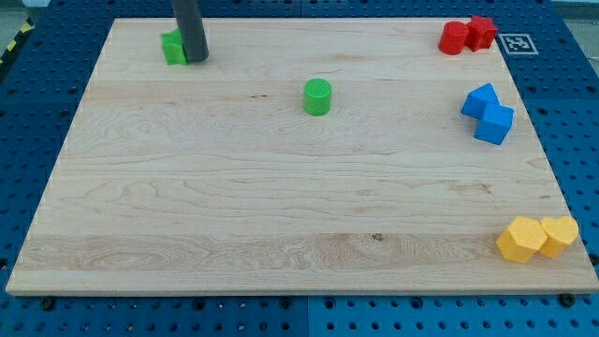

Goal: Move the arm down to the green circle

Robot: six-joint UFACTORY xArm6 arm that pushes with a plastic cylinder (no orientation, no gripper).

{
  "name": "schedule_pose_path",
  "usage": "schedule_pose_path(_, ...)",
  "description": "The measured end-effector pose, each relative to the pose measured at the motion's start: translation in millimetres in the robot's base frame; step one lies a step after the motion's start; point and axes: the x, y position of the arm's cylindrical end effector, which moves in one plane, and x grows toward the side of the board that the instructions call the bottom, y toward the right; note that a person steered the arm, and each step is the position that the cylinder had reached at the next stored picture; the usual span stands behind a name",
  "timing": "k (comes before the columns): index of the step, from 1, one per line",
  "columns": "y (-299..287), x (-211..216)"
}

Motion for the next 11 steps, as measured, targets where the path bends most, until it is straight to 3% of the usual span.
schedule_pose_path(2, 11.2, 45.2)
schedule_pose_path(4, -9.4, 34.2)
schedule_pose_path(6, 8.3, 71.4)
schedule_pose_path(9, 8.4, 77.5)
schedule_pose_path(11, 41.0, 170.8)
